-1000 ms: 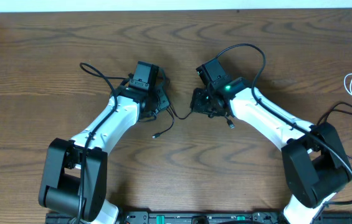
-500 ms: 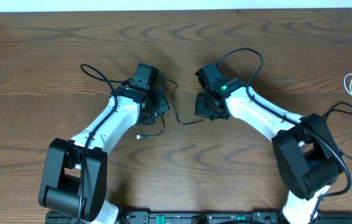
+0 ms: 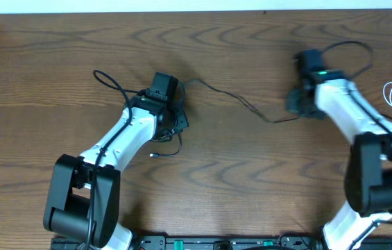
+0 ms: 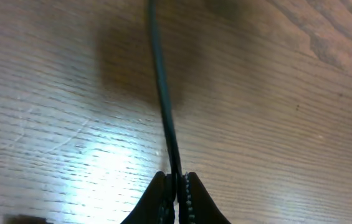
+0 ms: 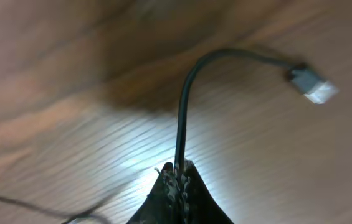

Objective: Untangle cables
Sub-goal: 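Grasp the remaining black cable with the right gripper and pull right, then carry the black cable to the far right with the right gripper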

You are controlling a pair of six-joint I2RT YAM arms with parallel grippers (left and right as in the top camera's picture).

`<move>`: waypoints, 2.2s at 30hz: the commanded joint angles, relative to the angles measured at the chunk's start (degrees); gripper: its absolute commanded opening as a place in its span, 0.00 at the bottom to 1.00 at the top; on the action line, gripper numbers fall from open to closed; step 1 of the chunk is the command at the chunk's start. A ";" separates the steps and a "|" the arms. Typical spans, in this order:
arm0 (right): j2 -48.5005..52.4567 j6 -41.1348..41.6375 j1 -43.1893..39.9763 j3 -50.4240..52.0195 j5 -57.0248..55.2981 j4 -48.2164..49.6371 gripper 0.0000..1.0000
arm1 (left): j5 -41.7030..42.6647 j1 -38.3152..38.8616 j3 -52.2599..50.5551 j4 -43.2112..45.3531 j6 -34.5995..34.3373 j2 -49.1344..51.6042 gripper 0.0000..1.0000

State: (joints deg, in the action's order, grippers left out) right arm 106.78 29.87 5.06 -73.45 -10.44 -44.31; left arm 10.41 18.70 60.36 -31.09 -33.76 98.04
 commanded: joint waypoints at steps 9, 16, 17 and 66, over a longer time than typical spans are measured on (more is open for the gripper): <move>-8.52 -25.20 -4.20 -0.44 32.17 4.35 0.51 | 0.04 4.61 -0.15 0.52 2.21 0.37 0.08; -8.02 -43.56 0.04 -0.22 38.88 4.81 0.57 | 0.11 7.67 -0.15 0.55 7.30 0.37 0.07; -7.61 -45.59 0.70 -0.09 38.88 4.83 0.59 | 0.11 8.13 -0.15 0.57 8.15 0.37 0.08; -22.77 -15.06 -16.72 -0.79 27.63 21.81 0.01 | 0.07 10.16 -0.15 0.72 10.16 0.37 0.48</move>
State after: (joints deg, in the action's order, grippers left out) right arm 86.28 8.67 -8.62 -73.45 23.73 -22.31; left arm 10.41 28.73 60.36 -30.22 -23.94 98.04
